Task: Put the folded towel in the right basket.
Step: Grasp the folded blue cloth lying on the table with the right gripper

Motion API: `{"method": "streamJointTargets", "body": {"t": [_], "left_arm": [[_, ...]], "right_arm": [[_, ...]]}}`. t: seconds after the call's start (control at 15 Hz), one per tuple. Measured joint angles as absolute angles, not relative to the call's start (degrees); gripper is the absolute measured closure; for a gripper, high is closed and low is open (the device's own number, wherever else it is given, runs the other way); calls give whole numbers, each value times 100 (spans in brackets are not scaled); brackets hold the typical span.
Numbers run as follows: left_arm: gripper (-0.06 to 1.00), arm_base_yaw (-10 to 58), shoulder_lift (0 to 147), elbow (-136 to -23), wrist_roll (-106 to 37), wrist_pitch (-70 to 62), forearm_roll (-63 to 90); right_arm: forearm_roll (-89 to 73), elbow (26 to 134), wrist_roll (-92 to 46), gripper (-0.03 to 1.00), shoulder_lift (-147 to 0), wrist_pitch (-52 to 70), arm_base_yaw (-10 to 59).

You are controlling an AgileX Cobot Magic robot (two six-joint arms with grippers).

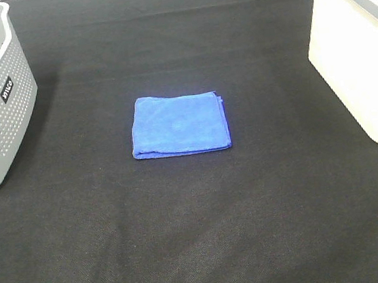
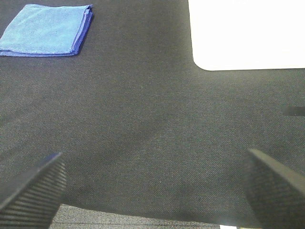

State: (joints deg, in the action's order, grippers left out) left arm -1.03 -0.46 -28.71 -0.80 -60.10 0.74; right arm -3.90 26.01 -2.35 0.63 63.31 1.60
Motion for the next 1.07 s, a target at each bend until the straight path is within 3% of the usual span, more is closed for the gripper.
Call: {"method": "streamJointTargets", "body": {"t": [1.07], "left_arm": [[-4, -103, -46, -2871, -80, -6010, 74]], "right_arm": [[-390, 2601, -235, 0, 63, 6331, 160]]}}
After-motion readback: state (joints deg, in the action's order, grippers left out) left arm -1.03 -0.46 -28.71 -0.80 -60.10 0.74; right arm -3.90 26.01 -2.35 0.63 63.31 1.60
